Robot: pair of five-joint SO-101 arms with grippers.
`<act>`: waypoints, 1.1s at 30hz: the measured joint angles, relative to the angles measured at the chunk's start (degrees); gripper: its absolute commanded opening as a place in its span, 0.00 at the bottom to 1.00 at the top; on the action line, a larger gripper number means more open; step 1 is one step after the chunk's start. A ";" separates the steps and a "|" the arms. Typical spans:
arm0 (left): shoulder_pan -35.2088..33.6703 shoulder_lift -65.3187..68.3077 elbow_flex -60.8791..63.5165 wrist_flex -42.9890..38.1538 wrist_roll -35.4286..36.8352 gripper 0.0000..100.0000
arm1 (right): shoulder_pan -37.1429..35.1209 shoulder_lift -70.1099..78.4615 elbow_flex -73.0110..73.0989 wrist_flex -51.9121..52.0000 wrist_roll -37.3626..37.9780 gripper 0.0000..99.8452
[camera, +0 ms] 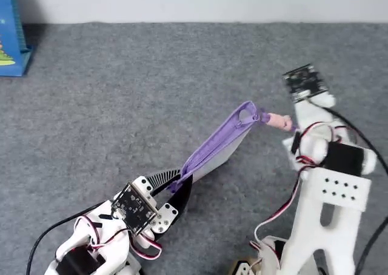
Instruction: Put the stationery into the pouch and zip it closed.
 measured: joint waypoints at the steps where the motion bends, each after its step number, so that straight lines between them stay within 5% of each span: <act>1: 0.00 0.00 0.00 0.00 0.00 0.01 | -0.97 -1.32 0.00 1.76 0.00 0.21; 12: 0.00 0.00 0.00 0.00 0.00 0.01 | -12.13 -21.19 -5.19 13.19 -7.65 0.26; 33: 0.00 0.00 0.00 0.09 0.00 0.01 | -23.12 -0.26 -19.52 14.42 -13.36 0.21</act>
